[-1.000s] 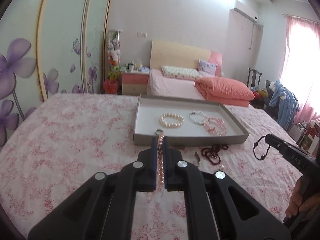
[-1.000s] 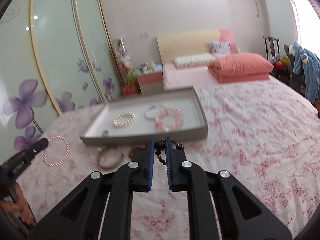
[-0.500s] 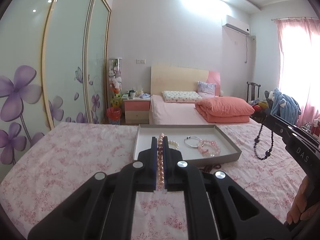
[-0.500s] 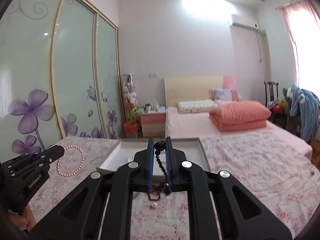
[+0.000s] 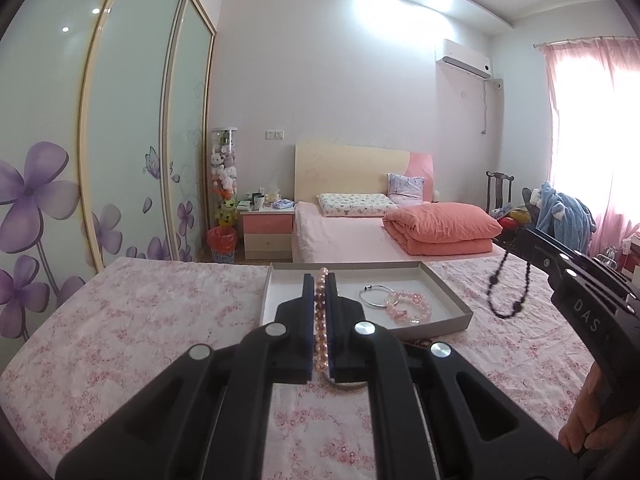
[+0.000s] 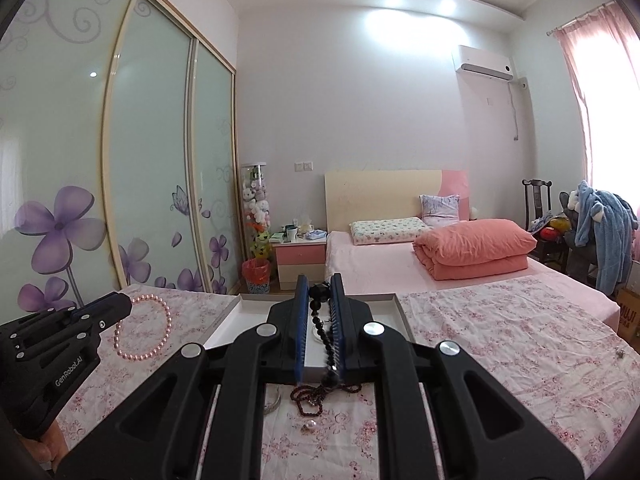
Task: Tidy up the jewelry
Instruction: 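Carry the pink pearl bracelet with the left tool while the right tool carries the black bracelet, then lower the pink pearl bracelet into the tray with the left tool while the right tool releases the black bracelet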
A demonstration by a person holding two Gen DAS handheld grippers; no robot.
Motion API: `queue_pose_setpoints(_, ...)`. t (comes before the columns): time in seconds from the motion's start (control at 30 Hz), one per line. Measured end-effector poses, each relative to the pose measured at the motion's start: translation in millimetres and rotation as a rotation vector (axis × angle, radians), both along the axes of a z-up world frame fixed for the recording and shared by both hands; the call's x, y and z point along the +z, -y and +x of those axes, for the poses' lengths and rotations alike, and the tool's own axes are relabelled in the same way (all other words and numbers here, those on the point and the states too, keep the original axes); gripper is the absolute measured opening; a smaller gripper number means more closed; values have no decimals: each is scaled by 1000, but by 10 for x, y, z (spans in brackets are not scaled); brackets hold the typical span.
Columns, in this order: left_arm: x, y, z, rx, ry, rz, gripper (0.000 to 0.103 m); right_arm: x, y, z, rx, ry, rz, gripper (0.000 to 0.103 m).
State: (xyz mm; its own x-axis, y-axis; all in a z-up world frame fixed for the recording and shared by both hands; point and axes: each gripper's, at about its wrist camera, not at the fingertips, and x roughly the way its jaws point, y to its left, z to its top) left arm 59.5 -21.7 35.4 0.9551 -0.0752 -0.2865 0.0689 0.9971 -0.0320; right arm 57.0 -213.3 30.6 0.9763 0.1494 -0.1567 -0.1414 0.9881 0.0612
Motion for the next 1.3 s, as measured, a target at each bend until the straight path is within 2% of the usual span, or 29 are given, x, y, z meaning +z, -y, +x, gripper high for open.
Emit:
queue_pose_setpoints(0.7,60,23,162,-45,19,-5,6,71,-19,141,-13,19,0,12)
queue_pose_setpoints(0.97,3,31,655,-55,12,-19,6,46,-4,628,-27,-30,27,12)
queue_pose_setpoints(1.3,-300,7,1477,-70,-110,-39,6,-279,-43,1347,-12,-189,33,12)
